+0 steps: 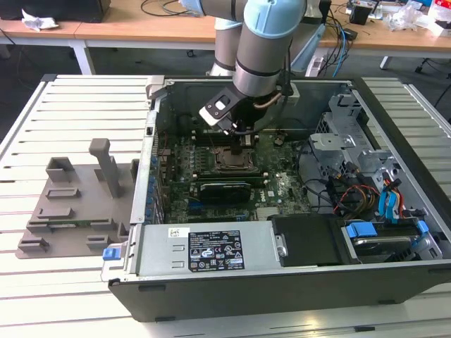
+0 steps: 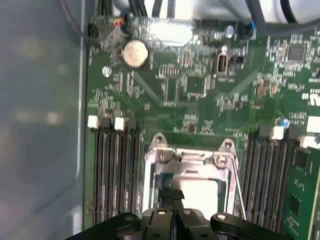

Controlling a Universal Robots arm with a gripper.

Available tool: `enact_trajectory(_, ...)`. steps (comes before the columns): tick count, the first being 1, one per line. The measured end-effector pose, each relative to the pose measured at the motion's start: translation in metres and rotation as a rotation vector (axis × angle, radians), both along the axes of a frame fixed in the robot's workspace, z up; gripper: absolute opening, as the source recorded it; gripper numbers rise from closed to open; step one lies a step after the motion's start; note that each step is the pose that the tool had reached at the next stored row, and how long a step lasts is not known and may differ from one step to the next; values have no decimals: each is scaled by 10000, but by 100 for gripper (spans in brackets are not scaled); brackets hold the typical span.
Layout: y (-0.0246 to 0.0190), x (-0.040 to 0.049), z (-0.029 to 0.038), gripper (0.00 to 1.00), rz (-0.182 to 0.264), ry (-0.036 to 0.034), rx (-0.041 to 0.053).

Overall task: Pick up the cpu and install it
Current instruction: 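Close the cpu cover, then install the first cpu locking lever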

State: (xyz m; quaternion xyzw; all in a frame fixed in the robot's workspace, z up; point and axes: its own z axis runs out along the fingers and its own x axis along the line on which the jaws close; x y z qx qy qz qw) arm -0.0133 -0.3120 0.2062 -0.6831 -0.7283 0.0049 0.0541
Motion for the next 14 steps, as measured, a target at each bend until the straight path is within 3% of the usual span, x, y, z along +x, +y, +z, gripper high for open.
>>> enact_trajectory(2, -1, 29, 149, 11, -1, 2, -2)
enact_trajectory(5, -1, 29, 260, 11, 0, 2, -1)
enact_trajectory(14, -1, 29, 280, 11, -1, 2, -1)
